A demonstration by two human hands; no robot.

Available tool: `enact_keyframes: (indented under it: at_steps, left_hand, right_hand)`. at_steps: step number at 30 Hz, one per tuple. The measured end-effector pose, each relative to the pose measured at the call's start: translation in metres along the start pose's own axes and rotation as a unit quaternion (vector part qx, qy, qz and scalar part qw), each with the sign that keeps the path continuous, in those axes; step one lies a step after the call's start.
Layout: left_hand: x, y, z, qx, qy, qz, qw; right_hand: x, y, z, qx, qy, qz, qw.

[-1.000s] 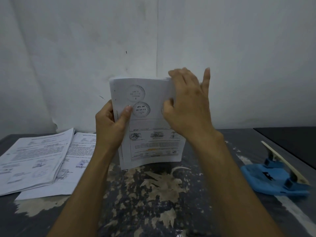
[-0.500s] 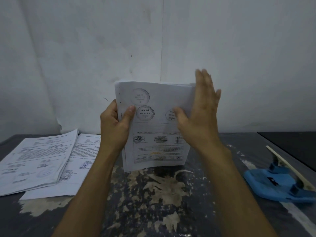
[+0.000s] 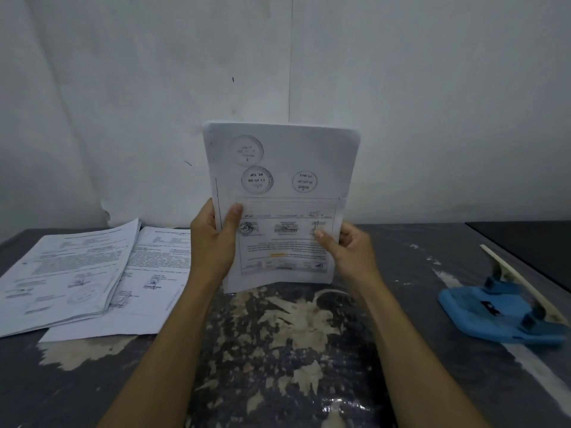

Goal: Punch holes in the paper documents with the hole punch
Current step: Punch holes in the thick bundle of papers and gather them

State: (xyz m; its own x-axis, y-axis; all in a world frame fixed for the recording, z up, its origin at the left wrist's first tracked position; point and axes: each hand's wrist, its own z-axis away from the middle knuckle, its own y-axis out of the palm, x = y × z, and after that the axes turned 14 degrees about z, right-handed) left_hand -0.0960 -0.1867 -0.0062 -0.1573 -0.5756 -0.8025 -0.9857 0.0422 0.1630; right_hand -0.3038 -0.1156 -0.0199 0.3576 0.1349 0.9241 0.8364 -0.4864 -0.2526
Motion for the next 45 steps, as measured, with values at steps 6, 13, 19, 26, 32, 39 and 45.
enact_keyframes:
  at_steps: [6, 13, 19, 26, 32, 39, 45]
  left_hand:
    - [-0.011, -0.001, -0.006, -0.04, 0.011, -0.002, 0.999]
    - [-0.036, -0.031, -0.025, -0.066, 0.035, -0.104, 0.992]
    - [-0.051, -0.072, -0.015, -0.079, -0.004, -0.161, 0.984]
    - [-0.076, -0.137, 0.0, -0.074, -0.083, -0.183, 0.977]
    - [-0.081, -0.188, 0.013, -0.104, -0.148, -0.194, 0.964]
    - [-0.075, -0.216, -0.019, -0.126, -0.169, -0.198, 0.957]
    - [-0.066, -0.206, -0.06, -0.092, -0.153, -0.299, 0.938]
  right_hand:
    - [0.014, -0.003, -0.001, 0.026, -0.024, -0.005, 0.999]
    - [0.057, 0.009, 0.006, 0.062, -0.064, -0.032, 0.996]
    - [0.075, 0.039, 0.021, 0.07, -0.026, -0.034, 0.997]
    - [0.102, 0.088, 0.04, 0.056, 0.015, -0.04, 0.998]
    - [0.11, 0.132, 0.063, 0.12, 0.071, 0.005, 0.99]
    - [0.136, 0.165, 0.067, 0.128, 0.036, 0.034, 0.991]
    - [0.143, 0.188, 0.037, 0.101, 0.026, 0.092, 0.99]
